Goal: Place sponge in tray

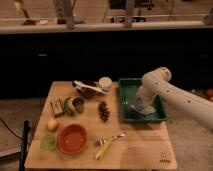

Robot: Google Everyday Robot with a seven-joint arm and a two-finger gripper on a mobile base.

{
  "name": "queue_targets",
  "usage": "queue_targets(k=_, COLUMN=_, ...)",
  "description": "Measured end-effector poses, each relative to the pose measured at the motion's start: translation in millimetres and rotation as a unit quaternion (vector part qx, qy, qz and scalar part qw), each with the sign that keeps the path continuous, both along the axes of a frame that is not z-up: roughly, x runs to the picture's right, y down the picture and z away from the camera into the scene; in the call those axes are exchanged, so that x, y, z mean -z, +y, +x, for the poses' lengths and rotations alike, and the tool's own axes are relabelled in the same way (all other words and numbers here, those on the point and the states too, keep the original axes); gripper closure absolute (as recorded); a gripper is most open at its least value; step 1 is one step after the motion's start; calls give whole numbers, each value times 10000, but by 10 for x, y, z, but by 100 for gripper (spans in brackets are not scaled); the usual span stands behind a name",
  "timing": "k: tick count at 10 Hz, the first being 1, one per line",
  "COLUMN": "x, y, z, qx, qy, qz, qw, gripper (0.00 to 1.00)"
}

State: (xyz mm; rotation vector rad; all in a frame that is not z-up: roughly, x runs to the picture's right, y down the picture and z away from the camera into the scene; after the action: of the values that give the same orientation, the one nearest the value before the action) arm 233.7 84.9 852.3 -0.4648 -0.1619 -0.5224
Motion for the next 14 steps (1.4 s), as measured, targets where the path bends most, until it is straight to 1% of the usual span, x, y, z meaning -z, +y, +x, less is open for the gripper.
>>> queue_targets(k=2, x=-64, y=-1, z=2, qx=219, qy=-72, qz=-65, qw=9997, gripper=100)
queue_targets(k=4, x=-140, y=-16, z=-14, qx=398, qy=-130, qz=-178, qw=9990, gripper=100)
queue_targets(k=6, x=-171, y=-43, z=-26, qx=455, qy=-159, qz=-223, qw=9986, gripper=100)
queue_targets(k=9, x=-243, y=-93, z=-39, qx=464, qy=-252, qz=-352, qw=9980, gripper=100)
queue_targets(k=10, x=-288, y=-111, z=-51, qx=479, qy=-245, qz=-421, qw=9977, gripper=98)
queue_targets(k=11, x=-334, y=-144, z=-70, qx=473, qy=-253, qz=-449, qw=9976, gripper=93)
queue_targets(k=13, x=-417, y=-190, z=-129, qx=457, qy=-318, qz=-581, qw=9968, gripper=72)
queue_targets(k=14, x=-446, y=-200, z=-94, qx=439, qy=-332, qz=-644, qw=9964, gripper=61)
